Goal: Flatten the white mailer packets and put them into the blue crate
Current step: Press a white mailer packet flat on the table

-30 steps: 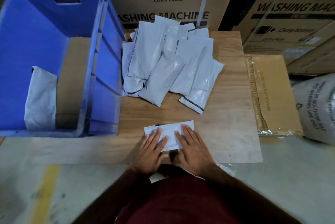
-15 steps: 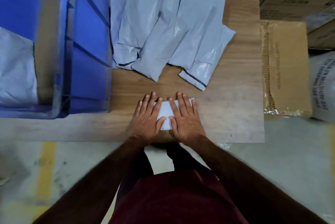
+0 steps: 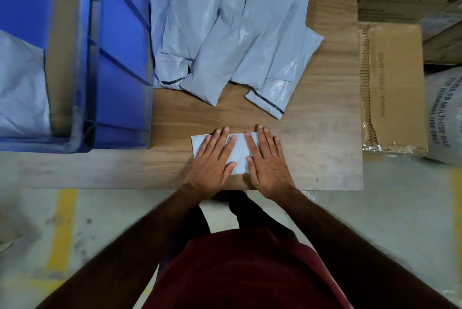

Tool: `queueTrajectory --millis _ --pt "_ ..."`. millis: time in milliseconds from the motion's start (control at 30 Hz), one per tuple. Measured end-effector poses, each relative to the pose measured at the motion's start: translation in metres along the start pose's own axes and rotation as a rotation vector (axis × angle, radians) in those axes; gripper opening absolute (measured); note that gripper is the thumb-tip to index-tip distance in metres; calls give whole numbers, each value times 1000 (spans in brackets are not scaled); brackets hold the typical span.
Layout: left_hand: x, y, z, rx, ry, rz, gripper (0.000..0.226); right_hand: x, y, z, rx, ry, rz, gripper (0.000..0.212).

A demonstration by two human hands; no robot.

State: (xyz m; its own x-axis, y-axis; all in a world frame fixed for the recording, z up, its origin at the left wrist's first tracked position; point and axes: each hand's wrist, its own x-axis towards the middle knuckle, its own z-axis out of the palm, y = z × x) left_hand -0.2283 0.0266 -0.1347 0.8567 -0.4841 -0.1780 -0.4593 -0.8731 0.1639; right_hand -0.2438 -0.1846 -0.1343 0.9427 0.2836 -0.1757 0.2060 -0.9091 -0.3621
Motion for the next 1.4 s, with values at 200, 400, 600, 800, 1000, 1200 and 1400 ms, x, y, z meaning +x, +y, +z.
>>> queueTrajectory --millis 200,400,600,800,1000,1200,1400 --pt "-1 7 5 -55 -28 -42 67 4 -3 8 -43 -21 47 68" --pt "2 25 -6 -67 23 -90 66 -3 4 -4 40 6 10 65" --pt "12 49 7 -38 -32 -54 68 -17 28 -2 -33 -25 62 66" --pt "14 48 6 -68 -65 -42 69 -17 21 -3 14 -13 97 65" --pt "-13 23 3 -86 -28 -200 70 -9 -9 1 89 29 29 64" --pt "-13 18 9 -59 -40 -187 69 -8 -11 7 26 -18 39 66" --pt "-25 10 4 -34 19 -241 67 -2 -31 3 25 7 -30 64"
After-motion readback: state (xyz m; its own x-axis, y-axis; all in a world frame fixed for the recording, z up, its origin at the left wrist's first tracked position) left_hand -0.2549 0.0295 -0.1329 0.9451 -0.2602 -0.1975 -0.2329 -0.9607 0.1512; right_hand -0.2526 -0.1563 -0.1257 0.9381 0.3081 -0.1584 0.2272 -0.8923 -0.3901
